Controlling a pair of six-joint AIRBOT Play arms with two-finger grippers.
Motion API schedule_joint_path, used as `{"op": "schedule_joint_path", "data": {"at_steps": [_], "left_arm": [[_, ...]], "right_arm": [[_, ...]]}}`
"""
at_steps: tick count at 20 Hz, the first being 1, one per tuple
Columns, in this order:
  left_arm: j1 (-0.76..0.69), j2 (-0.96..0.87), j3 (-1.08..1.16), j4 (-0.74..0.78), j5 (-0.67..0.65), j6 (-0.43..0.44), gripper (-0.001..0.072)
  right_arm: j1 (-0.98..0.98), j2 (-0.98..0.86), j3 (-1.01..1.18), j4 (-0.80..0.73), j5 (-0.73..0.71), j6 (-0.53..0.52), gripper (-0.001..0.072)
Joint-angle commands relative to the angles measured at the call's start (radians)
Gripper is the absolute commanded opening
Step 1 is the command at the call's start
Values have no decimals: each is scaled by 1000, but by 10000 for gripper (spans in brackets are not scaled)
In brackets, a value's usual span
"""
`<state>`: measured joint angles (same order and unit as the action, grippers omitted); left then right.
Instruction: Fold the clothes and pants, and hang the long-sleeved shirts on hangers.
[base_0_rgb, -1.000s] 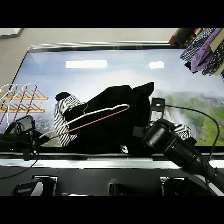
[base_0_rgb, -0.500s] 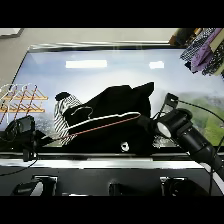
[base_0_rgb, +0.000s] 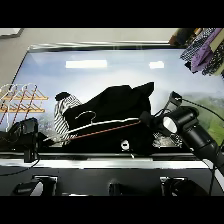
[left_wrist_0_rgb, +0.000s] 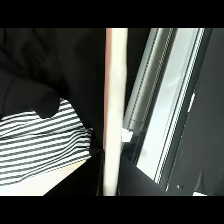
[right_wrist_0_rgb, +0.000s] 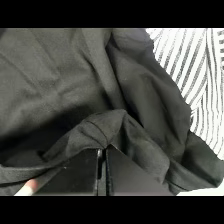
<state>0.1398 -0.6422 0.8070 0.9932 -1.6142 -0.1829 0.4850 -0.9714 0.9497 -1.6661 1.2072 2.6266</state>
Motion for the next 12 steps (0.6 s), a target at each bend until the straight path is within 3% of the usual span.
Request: {"op": "schedule_joint_path", "data": {"at_steps": [1, 12], "left_arm": [[-5, -22, -6, 4, 3, 1, 33], [-44, -76, -12, 19, 10, 1, 33]], "right_arm": [[-3, 0, 0, 6, -6, -2, 43], [-3, 0, 0, 5, -10, -2, 44]]}}
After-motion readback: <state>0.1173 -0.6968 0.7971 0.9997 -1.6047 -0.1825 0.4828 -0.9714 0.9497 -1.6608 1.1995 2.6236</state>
